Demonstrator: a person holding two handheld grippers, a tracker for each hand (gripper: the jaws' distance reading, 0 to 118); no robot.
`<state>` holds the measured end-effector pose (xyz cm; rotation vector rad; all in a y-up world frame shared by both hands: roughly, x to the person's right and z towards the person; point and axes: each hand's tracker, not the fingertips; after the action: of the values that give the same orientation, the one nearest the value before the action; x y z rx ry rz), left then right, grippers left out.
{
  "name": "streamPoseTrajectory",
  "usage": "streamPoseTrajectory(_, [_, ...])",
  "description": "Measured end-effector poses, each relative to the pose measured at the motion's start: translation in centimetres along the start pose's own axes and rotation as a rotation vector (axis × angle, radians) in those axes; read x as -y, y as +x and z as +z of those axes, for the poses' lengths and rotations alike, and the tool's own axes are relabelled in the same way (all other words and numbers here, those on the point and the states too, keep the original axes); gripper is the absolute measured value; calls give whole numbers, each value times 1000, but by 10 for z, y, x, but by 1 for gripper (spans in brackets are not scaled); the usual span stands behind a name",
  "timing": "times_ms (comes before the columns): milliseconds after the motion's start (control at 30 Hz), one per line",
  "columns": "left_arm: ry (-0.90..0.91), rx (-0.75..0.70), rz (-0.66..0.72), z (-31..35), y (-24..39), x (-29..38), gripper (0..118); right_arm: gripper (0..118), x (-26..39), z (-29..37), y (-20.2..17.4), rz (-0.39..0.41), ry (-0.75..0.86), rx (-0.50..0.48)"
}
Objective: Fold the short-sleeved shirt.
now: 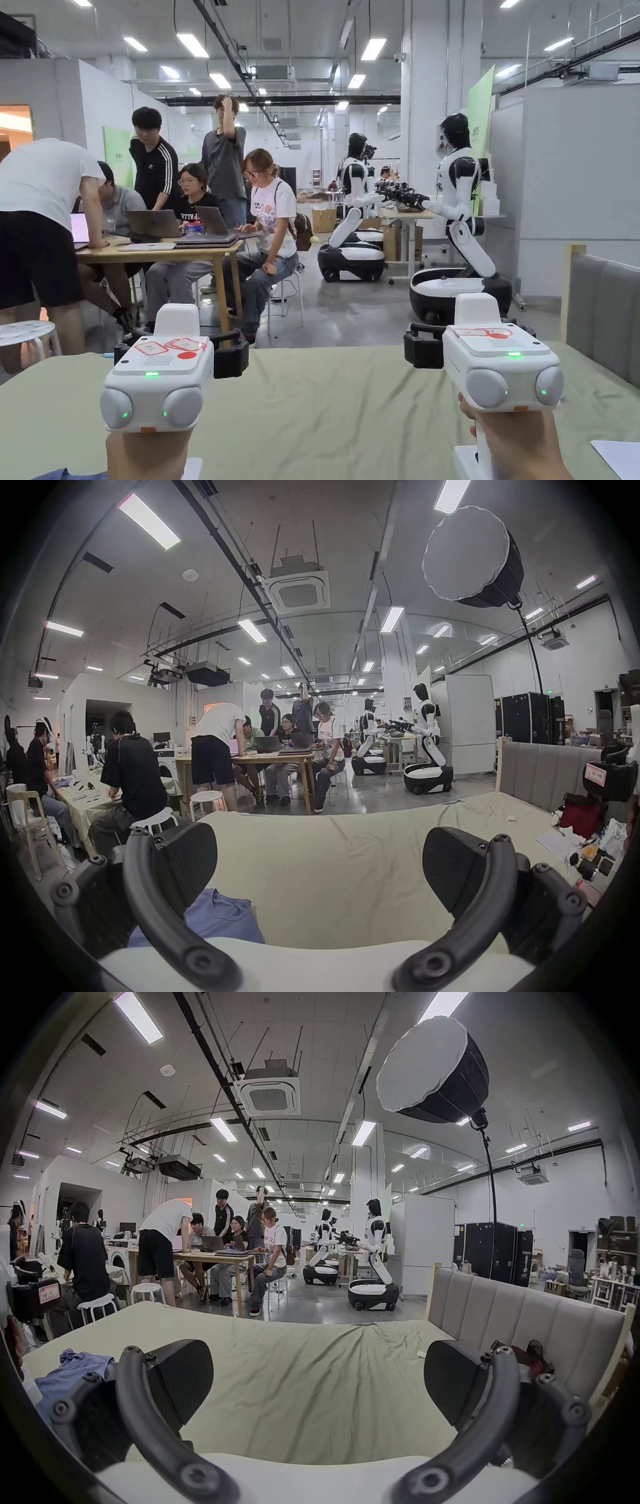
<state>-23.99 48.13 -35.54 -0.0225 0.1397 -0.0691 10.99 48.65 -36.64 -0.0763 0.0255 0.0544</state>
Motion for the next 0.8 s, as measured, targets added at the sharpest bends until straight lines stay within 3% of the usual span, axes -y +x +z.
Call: streamPoseTrajectory(800, [16, -1, 0, 2, 0, -3, 118, 118, -4, 4, -3, 5, 12, 2])
